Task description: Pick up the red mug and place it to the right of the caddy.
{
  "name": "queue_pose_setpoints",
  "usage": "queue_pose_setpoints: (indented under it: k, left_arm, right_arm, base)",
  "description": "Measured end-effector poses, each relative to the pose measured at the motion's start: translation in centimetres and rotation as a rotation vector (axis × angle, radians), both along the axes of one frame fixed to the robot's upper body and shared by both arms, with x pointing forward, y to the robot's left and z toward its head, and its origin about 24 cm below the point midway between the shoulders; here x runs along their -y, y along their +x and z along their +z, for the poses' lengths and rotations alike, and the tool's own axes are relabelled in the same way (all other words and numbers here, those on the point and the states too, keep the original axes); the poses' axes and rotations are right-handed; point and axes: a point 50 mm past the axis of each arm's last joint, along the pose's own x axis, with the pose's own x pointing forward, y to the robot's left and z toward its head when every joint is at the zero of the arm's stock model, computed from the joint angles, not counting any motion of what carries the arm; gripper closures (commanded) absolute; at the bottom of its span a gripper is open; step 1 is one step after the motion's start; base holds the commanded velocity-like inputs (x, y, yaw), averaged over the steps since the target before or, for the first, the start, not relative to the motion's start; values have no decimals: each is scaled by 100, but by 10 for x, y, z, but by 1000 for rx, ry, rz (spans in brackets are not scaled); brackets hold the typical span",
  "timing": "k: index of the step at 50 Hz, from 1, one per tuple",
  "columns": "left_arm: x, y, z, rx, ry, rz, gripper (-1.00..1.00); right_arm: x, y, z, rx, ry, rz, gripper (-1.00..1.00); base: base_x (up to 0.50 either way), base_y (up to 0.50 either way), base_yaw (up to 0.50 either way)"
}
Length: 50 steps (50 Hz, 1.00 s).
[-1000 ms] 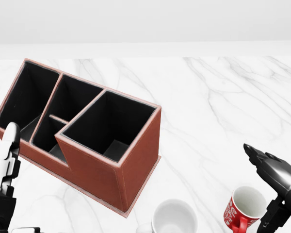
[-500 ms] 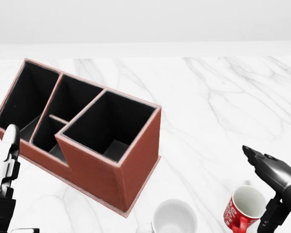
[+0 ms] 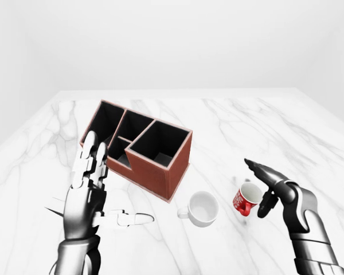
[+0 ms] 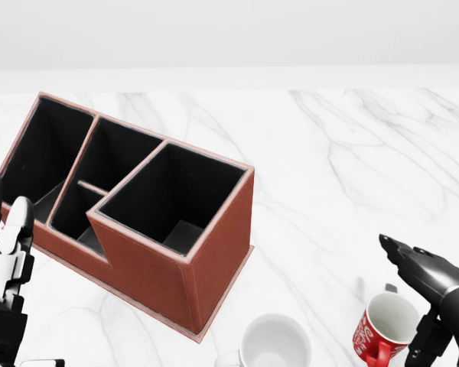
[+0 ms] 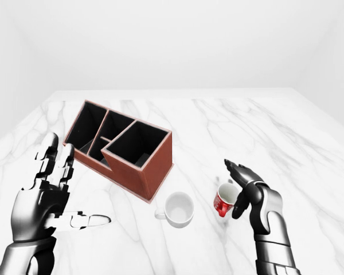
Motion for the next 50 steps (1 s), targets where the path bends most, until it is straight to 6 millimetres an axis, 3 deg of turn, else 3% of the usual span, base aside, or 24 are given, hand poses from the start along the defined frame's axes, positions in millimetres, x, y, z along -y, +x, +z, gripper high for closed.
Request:
queue_pose_setpoints:
  k: [50]
  left_arm:
    - [-1,0,2,11,0,1,-100]
  right_arm:
    - [-6,3,-21,-56,-5,4,-100]
  base:
    - [0,0,0]
